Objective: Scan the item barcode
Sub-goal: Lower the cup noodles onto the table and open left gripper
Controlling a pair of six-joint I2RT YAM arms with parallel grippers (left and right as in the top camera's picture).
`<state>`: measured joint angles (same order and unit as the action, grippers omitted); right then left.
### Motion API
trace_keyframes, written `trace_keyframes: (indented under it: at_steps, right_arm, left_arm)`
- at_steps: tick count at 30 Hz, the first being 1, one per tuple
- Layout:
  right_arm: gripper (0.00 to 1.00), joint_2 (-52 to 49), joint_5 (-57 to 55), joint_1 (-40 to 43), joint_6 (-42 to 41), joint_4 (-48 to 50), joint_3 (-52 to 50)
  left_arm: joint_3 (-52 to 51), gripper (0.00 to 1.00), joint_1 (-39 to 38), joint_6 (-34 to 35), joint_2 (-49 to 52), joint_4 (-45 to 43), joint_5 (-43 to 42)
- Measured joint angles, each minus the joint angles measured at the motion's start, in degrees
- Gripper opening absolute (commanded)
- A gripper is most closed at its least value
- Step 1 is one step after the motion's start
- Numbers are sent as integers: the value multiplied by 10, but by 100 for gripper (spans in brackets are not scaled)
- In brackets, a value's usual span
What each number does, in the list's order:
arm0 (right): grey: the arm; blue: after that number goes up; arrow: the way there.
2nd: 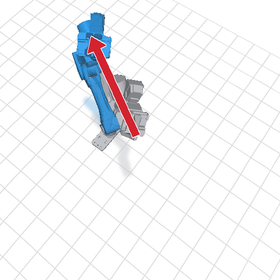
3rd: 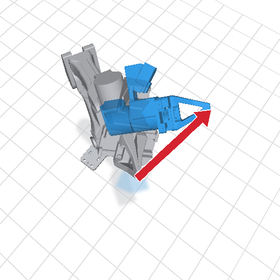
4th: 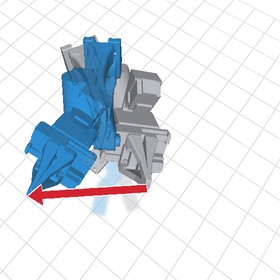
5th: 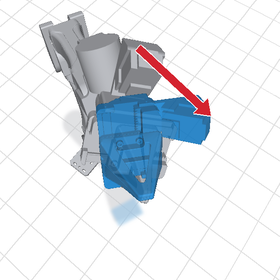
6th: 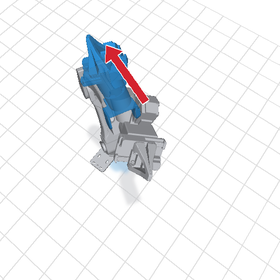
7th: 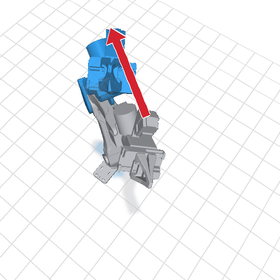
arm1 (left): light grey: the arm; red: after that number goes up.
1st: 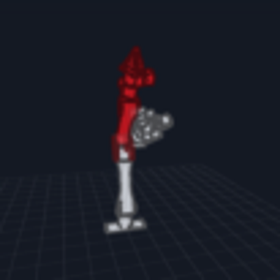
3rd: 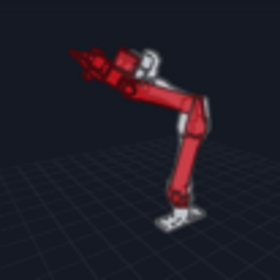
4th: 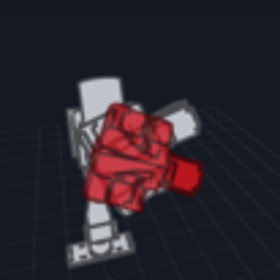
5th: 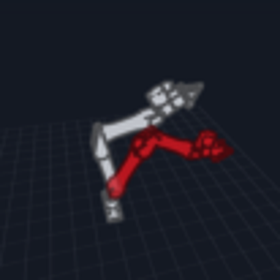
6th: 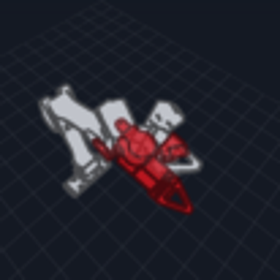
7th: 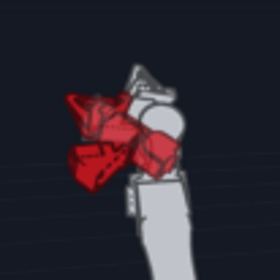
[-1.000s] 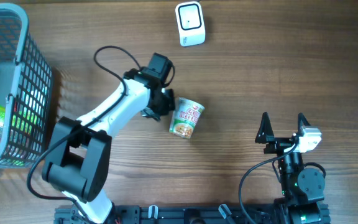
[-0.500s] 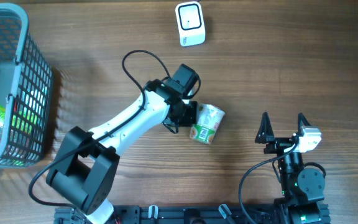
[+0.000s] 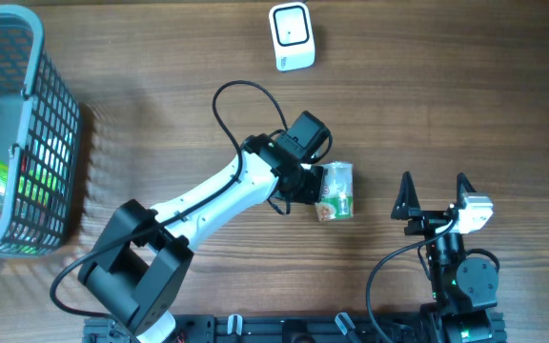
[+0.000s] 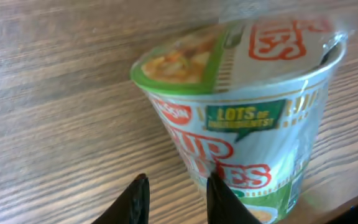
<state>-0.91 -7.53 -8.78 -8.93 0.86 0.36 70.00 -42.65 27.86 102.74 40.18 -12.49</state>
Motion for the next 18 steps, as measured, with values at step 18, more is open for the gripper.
trace_keyframes:
  at_steps: [18]
  right_arm:
    - [100, 0, 0, 0, 0, 0, 0]
  left_arm:
    - [0, 26, 0, 0, 9, -42, 7]
